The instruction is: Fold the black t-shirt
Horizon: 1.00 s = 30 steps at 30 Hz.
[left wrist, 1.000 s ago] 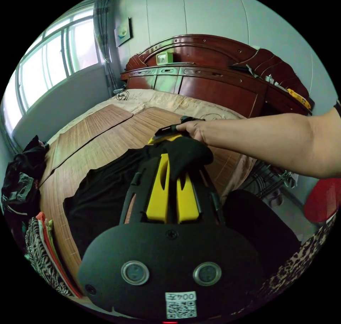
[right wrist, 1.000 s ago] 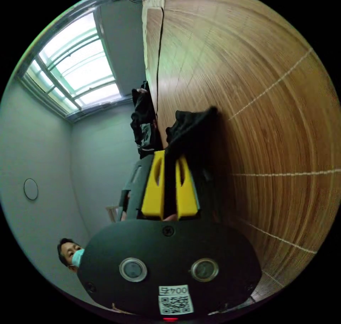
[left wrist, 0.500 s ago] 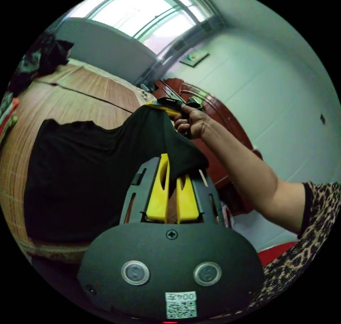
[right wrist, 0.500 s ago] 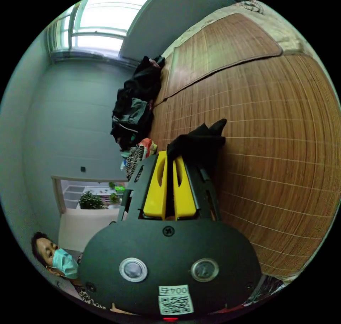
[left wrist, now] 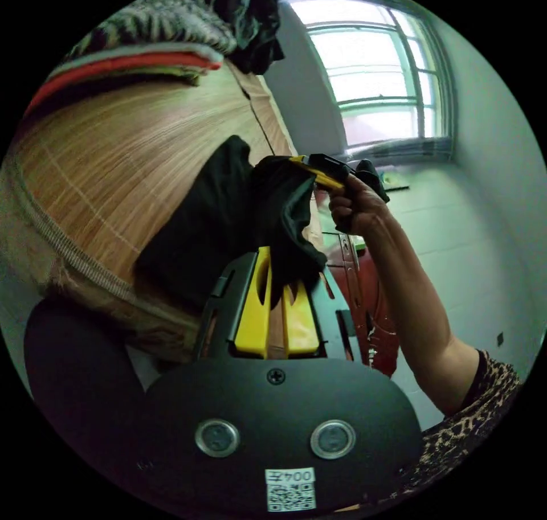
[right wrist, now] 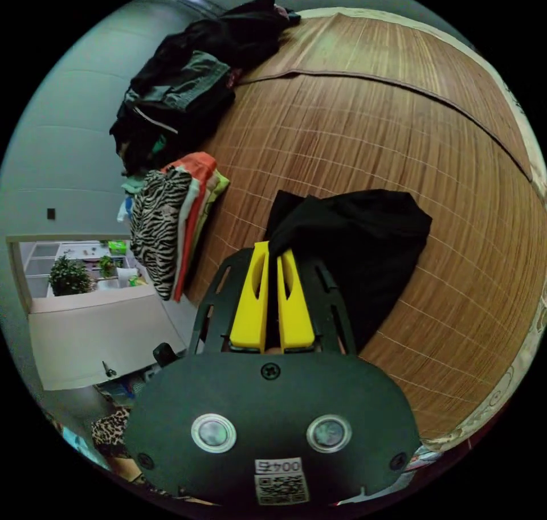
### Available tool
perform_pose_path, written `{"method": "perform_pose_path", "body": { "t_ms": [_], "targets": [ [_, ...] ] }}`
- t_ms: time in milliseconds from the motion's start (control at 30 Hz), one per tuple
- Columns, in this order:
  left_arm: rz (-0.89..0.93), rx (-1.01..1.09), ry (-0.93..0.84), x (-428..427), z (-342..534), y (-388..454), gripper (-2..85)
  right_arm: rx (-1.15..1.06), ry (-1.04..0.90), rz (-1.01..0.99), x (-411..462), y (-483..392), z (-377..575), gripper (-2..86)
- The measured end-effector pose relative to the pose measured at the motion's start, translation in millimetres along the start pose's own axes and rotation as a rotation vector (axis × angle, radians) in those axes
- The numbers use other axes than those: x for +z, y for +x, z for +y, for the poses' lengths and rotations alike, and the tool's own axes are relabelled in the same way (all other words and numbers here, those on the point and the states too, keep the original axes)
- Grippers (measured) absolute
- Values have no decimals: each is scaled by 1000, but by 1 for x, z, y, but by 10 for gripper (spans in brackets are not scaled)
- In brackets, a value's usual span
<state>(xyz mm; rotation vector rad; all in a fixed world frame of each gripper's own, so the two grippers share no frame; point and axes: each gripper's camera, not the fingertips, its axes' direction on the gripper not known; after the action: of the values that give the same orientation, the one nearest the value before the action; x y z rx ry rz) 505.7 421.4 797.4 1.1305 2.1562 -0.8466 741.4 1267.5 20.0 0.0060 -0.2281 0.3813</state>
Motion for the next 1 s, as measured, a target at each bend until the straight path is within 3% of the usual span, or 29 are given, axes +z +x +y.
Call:
{"method": "perform_pose_path", "body": {
  "t_ms": [200,433,500,667,767,900,1000],
  "targets": [
    [158,-249,25,-48,-28,-57,37,3,-63,70,76,-34,-9,58],
    [234,-285,44,-112,-53,-63,125,-101,-16,202,94,-84,20,115],
    [249,-295,46,-126,-56,-62,128,-162,79,238,73,-100,49,106],
    [255,-278,86,-171,-55,-53,118,-354,670,299,-21,-137,242,62],
    [223,-230,96,-196,-51,-41,105,-365,990,297,-22,-121,365,66],
    [185,-167,86,-215,-41,-19,93,-327,853,197,11,-83,443,93],
    [174,-112,66,-217,-33,1,91,-225,928,63,23,-51,506,159]
  ]
}}
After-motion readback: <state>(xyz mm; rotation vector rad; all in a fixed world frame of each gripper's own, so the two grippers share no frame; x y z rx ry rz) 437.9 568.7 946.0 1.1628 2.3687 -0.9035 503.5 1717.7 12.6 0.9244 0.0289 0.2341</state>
